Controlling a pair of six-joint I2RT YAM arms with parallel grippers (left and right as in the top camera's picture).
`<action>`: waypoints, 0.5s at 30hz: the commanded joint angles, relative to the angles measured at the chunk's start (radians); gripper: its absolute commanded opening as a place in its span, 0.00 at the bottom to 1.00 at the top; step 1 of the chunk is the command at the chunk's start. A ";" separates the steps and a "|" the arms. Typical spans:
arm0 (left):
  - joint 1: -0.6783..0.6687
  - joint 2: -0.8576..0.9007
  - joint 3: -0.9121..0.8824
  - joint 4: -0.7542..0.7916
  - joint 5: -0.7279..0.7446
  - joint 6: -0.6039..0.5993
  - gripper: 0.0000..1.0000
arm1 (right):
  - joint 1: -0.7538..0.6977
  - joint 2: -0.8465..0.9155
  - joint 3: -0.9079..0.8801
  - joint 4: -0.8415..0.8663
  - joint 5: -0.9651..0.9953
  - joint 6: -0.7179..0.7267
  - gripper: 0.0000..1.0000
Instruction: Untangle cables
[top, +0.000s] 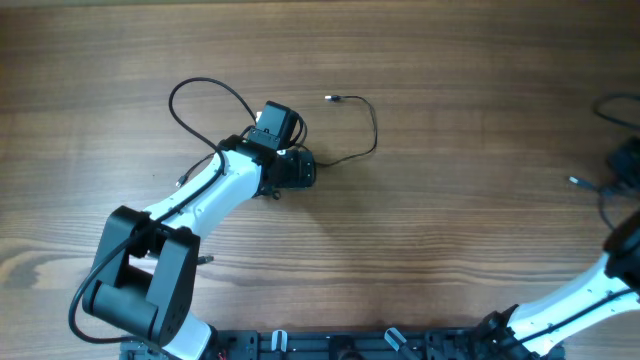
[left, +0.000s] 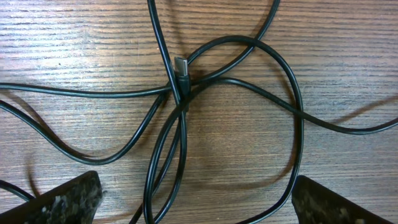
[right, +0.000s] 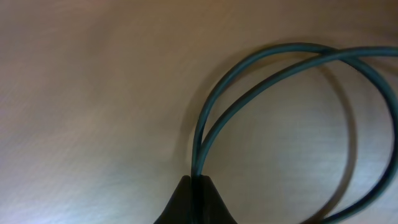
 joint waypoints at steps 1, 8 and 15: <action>0.007 0.010 -0.003 0.003 0.029 -0.041 1.00 | -0.097 0.023 0.017 0.047 0.021 -0.097 0.05; 0.007 0.010 -0.003 0.003 0.038 -0.048 1.00 | -0.116 0.023 0.018 0.170 -0.014 -0.163 0.05; 0.007 0.010 -0.003 0.003 0.037 -0.094 1.00 | -0.095 0.022 0.175 0.006 -0.015 -0.080 0.88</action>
